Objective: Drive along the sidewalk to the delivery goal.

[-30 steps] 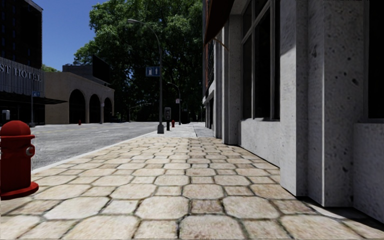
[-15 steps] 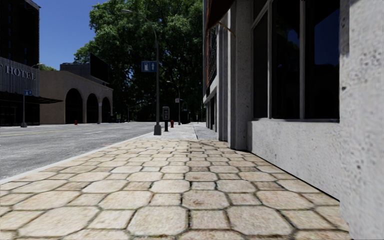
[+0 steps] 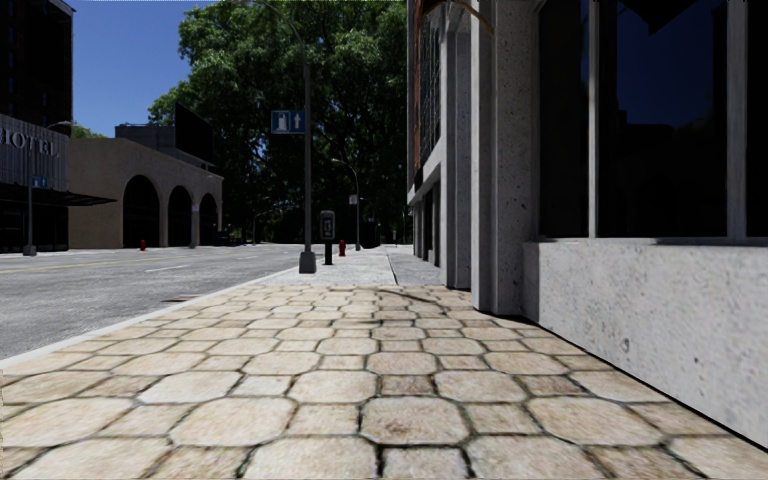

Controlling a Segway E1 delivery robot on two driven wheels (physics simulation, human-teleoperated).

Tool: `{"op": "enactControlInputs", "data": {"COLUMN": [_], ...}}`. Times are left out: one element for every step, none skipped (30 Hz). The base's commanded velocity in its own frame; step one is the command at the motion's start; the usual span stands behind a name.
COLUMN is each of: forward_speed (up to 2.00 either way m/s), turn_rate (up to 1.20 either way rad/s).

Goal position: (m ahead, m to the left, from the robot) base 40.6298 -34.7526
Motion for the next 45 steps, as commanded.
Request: {"op": "enactControlInputs", "data": {"forward_speed": [2.00, 2.00, 2.00, 2.00, 2.00, 2.00, 2.00, 2.00, 2.00, 2.00, 2.00, 2.00, 2.00, 2.00, 2.00, 2.00, 2.00, 2.00, 2.00, 2.00, 2.00, 2.00, 2.00, 2.00, 2.00, 2.00, 2.00, 2.00, 2.00, 2.00, 2.00, 2.00, 2.00, 2.00, 2.00, 2.00, 2.00, 2.00, 2.00, 2.00, 2.00, 2.00, 2.00, 2.00, 2.00], "turn_rate": [0.00, 0.00, 0.00, 0.00, 0.00, 0.00, 0.00, 0.00, 0.00, 0.00, 0.00, 0.00, 0.00, 0.00, 0.00, 0.00, 0.00, 0.00, 0.00, 0.00, 0.00, 0.00, 0.00, 0.00, 0.00, 0.00, 0.00, 0.00, 0.00, 0.00, 0.00, 0.00, 0.00, 0.00, 0.00, 0.00, 0.00, 0.00, 0.00, 0.00, 0.00, 0.00, 0.00, 0.00, 0.00]}}
